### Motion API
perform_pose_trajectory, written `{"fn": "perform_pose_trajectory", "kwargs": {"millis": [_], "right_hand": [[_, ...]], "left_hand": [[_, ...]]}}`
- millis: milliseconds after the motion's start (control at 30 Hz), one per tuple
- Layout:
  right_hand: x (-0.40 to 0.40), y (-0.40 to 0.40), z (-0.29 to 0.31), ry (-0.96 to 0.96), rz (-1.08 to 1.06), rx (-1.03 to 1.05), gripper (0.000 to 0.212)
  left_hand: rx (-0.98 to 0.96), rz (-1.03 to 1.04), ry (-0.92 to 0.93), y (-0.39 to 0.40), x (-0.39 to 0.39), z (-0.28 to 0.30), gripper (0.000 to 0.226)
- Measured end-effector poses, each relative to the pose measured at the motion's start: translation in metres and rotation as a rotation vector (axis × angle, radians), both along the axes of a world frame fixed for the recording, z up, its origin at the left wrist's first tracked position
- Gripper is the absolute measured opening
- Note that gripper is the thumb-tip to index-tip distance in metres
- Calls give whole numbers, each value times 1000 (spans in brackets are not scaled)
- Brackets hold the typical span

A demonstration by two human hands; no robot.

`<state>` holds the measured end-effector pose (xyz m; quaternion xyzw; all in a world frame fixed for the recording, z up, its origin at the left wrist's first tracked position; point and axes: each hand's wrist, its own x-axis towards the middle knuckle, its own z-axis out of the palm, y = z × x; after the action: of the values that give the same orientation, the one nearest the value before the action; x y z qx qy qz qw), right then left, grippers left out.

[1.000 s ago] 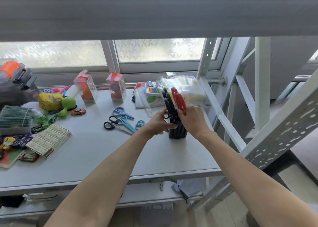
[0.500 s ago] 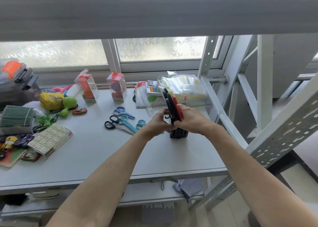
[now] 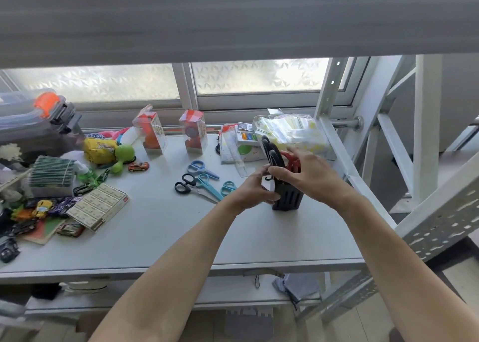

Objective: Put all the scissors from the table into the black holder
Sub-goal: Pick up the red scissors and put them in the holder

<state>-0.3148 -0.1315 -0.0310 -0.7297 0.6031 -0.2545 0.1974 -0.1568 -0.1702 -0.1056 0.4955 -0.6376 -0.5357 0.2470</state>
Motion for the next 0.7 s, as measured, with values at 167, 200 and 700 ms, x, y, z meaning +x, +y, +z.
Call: {"fn": "perform_pose_trajectory", "kwargs": {"millis": [167, 200, 700], "right_hand": [[9, 3, 6, 1, -92, -1, 59], [10, 3, 5, 3, -103, 4, 52], [11, 8, 1, -267, -261, -109, 52]], "left_hand": [[21, -31, 21, 4, 17, -2, 90], [27, -38, 20, 4, 19, -3, 90], [44, -80, 45, 7, 13, -6, 89]]}}
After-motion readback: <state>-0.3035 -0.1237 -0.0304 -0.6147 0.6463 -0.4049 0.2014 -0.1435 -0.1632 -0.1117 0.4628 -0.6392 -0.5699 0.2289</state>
